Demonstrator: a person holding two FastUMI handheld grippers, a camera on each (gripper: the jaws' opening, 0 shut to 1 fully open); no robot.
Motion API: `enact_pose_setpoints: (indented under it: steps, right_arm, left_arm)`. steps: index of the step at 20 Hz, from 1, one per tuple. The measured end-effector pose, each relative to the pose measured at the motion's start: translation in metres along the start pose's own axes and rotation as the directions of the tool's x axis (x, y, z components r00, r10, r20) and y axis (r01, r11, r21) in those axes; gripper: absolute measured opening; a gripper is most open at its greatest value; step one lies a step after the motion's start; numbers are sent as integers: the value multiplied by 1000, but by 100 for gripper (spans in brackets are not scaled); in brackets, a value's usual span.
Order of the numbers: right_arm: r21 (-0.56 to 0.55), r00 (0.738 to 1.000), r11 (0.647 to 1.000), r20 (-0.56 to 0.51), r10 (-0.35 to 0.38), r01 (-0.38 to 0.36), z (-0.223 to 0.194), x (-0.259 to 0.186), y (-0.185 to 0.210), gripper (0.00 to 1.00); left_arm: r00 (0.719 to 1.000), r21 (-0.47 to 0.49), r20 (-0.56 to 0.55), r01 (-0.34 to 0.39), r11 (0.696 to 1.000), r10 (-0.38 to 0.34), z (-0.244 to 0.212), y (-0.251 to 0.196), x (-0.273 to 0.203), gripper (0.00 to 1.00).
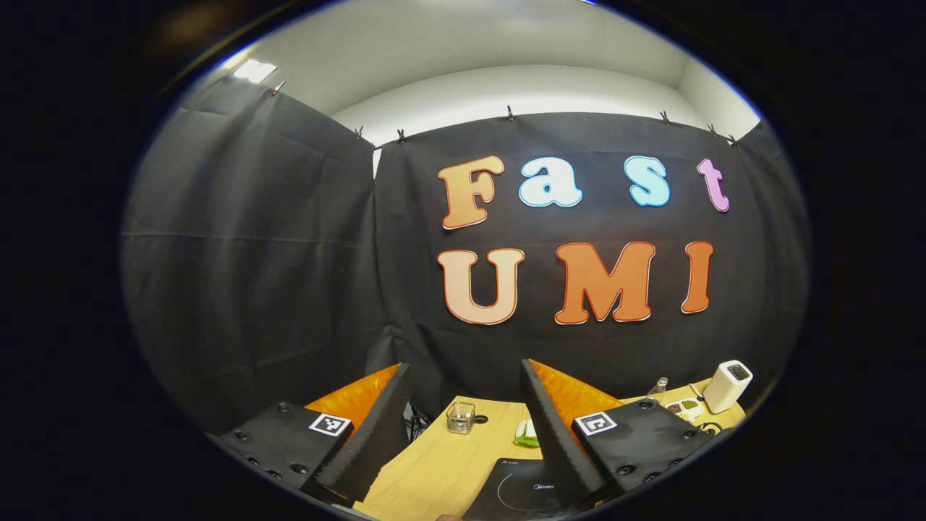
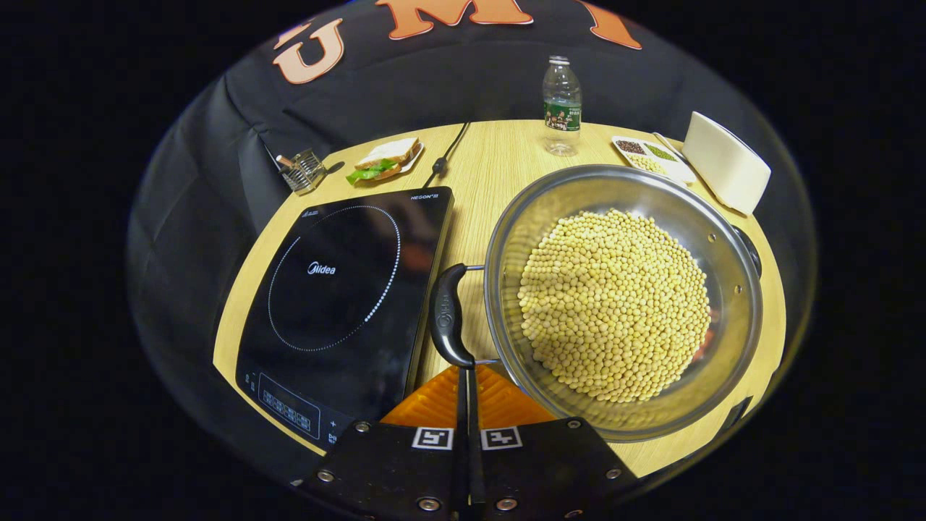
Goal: First push the handle of the pot to place it horizontally, then grasp the pot with both hands and set it on the induction cooktop.
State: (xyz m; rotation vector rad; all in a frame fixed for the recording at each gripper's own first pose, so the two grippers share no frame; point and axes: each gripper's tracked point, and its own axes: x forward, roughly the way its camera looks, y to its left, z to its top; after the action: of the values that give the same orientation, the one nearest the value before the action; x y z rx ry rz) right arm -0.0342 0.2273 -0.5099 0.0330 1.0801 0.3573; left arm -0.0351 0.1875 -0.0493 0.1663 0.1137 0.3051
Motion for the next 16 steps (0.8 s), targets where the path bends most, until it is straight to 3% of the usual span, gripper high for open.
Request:
enact_pose_setpoints:
  steps: [11,16]
  right_arm:
    - [19,999,1000,39,13,-14,17,12,7,0]
    - [65,997,997,68,39,-43,20,-8,7,0]
  left_arm:
    - [999,8,-23,23,1000,-22,-11,-5,-2,97]
    - [997,-6,-27,66,998,-67,-14,-26,0,97]
